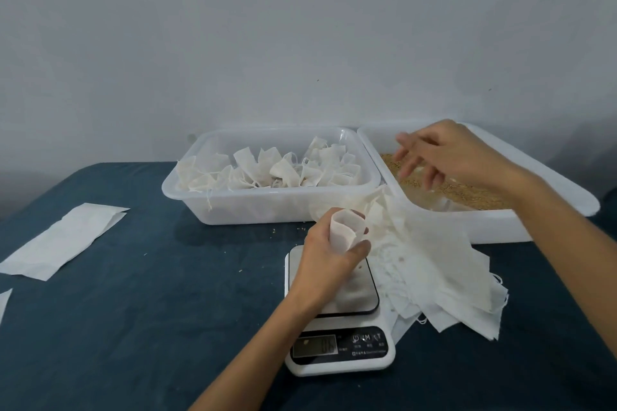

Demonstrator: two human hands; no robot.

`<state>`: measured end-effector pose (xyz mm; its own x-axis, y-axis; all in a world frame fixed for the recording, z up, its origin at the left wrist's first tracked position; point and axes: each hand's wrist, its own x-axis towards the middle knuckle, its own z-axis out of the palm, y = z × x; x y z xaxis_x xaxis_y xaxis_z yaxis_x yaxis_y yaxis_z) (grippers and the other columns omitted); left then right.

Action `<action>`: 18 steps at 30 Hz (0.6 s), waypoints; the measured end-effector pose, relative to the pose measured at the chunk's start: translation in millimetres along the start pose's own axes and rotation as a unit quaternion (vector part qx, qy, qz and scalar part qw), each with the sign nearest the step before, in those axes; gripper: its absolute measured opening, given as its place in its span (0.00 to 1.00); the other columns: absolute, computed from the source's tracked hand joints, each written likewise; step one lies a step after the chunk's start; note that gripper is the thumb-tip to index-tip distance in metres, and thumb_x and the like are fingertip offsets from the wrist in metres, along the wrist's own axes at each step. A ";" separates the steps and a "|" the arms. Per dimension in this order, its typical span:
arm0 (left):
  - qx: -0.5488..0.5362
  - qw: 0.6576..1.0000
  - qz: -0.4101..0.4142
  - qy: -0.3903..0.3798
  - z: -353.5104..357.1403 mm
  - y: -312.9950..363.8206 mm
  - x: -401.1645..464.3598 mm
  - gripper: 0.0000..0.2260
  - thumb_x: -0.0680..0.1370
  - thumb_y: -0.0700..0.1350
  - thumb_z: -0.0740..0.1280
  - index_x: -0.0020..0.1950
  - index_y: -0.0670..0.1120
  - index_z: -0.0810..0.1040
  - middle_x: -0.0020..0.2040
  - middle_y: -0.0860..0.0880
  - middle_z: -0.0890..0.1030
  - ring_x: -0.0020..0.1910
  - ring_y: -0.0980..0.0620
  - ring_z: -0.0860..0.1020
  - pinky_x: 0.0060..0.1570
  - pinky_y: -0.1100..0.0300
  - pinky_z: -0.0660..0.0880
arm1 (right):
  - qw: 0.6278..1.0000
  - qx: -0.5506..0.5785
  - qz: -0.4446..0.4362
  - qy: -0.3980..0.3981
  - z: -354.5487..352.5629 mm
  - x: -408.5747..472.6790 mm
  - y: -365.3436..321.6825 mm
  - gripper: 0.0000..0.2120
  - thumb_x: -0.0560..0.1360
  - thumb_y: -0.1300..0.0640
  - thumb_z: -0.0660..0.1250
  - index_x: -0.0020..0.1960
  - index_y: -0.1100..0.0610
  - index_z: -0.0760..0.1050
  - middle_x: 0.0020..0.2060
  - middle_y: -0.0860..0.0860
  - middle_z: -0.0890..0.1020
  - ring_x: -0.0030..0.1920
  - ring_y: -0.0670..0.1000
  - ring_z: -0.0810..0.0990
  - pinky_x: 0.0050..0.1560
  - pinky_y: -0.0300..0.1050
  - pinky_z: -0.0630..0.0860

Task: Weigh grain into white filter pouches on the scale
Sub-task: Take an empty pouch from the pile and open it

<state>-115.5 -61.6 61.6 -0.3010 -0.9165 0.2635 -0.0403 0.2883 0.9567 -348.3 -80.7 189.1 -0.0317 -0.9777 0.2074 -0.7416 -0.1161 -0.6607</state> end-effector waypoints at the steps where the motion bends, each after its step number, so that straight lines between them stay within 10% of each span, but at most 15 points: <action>1: 0.001 1.000 -0.002 0.002 0.0 -0.4 0.1 0.12 0.75 0.38 0.74 0.52 0.53 0.81 0.49 0.52 0.85 0.48 0.53 0.82 0.43 0.69 0.77 | 0.999 -0.033 0.023 0.006 -7.2 7.3 20.3 0.17 0.79 0.40 0.66 0.48 0.53 0.83 0.39 0.49 0.87 0.32 0.55 0.85 0.31 0.41 0.78; 6: -0.013 1.000 -0.012 0.012 -1.0 -1.6 2.7 0.11 0.75 0.38 0.75 0.53 0.51 0.81 0.50 0.50 0.85 0.51 0.48 0.83 0.50 0.55 0.81 | 0.934 -0.296 0.166 -0.109 -25.3 32.2 107.2 0.24 0.73 0.47 0.76 0.65 0.55 0.78 0.62 0.52 0.81 0.60 0.54 0.79 0.62 0.49 0.75; 11: -0.019 1.000 -0.015 0.019 -1.1 -4.0 3.7 0.11 0.75 0.40 0.76 0.54 0.52 0.81 0.51 0.50 0.85 0.52 0.47 0.83 0.53 0.48 0.82 | 0.885 -0.370 0.203 -0.196 -21.1 37.4 139.4 0.16 0.77 0.58 0.71 0.65 0.55 0.79 0.63 0.52 0.79 0.54 0.51 0.76 0.56 0.43 0.74; 18: -0.030 0.999 -0.015 0.037 -2.2 -5.9 5.6 0.12 0.71 0.47 0.75 0.52 0.55 0.81 0.50 0.51 0.85 0.50 0.48 0.84 0.51 0.52 0.82 | 0.910 -0.341 0.163 -0.167 -20.6 36.7 158.9 0.07 0.78 0.57 0.69 0.53 0.57 0.83 0.52 0.51 0.83 0.52 0.52 0.80 0.51 0.45 0.75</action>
<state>-114.8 -69.0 57.7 -0.2292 -0.9432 0.2405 0.0098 0.2448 0.9695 -481.1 -131.5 106.5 -0.2038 -0.9524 -0.2266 -0.9766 0.2141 -0.0219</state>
